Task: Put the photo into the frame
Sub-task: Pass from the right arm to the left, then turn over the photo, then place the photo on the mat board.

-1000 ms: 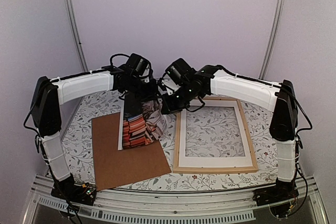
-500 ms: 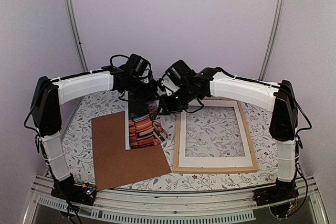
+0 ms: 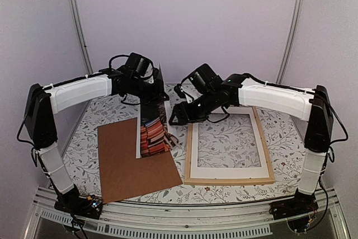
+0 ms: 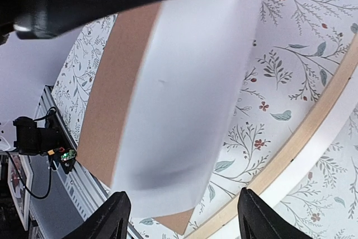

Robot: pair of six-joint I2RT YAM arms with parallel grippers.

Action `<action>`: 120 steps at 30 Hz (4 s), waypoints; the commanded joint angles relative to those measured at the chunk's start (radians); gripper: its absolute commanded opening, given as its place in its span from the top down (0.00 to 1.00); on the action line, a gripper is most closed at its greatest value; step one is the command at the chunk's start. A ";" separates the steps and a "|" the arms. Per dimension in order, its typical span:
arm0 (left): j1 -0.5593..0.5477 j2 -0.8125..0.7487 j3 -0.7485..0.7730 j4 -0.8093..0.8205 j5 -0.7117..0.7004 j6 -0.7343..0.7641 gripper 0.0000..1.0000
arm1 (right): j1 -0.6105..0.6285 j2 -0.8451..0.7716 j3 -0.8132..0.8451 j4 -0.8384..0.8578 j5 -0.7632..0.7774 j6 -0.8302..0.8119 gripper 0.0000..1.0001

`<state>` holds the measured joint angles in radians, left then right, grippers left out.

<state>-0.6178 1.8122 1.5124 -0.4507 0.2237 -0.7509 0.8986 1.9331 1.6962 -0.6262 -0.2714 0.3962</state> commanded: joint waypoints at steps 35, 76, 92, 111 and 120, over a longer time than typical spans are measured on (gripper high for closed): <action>-0.243 0.390 0.918 0.134 0.546 -0.071 1.00 | -0.957 -0.600 -0.465 -0.107 0.156 -0.171 0.27; -0.170 0.155 -0.183 0.573 0.269 -0.251 1.00 | -0.971 -0.548 -0.638 0.010 -0.005 -0.168 0.26; -0.201 0.209 -0.146 0.609 0.311 -0.332 1.00 | -0.971 -0.535 -0.662 0.029 -0.025 -0.169 0.25; -0.215 0.235 -0.084 0.381 0.256 -0.236 0.87 | -0.971 -0.531 -0.685 0.051 -0.050 -0.165 0.23; -0.215 0.233 -0.062 0.376 0.258 -0.195 1.00 | -0.970 -0.521 -0.682 0.057 -0.055 -0.165 0.22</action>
<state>-0.8242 2.0422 1.4311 -0.0837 0.4778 -0.9756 -0.0723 1.4029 1.0187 -0.5877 -0.3164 0.2317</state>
